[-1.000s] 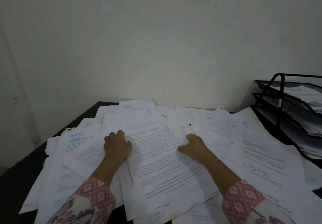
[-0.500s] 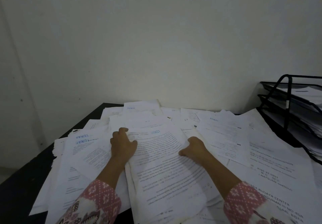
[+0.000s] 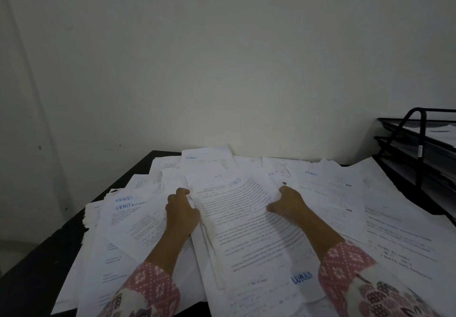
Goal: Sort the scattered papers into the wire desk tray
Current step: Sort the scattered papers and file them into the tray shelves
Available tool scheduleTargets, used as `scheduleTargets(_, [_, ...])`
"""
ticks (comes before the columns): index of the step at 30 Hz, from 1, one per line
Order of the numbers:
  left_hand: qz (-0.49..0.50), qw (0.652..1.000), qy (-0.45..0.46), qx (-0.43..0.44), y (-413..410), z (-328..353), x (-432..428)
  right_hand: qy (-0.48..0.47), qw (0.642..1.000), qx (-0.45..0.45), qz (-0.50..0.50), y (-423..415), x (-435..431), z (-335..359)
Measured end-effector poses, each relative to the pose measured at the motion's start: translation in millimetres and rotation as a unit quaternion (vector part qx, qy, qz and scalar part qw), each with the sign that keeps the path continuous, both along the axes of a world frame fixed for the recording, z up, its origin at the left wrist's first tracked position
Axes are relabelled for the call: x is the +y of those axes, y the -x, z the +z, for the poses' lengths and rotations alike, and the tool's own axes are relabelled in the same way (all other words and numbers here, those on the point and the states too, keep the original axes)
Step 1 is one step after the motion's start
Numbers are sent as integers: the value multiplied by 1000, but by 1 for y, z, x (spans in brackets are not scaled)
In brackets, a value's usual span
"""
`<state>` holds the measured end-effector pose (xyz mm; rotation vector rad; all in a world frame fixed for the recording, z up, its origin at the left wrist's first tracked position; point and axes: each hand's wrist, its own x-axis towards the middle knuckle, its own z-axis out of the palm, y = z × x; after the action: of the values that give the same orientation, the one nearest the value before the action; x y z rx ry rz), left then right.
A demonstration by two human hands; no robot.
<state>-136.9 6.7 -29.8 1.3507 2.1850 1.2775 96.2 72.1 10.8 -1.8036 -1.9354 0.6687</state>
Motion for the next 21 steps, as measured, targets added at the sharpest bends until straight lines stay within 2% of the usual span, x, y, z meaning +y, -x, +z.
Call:
scheduleTargets(8, [21,993,10,-114,3,9,1,44,997,60,-13,-4,6,-10])
scheduleTargets(17, [-19,970,44,-237,-8,20,7,52,994,96,3,-32,6,-2])
scheduleTargets(21, [-50,951,128,-277,-10,25,7,51,993,110,2,-46,7,-2])
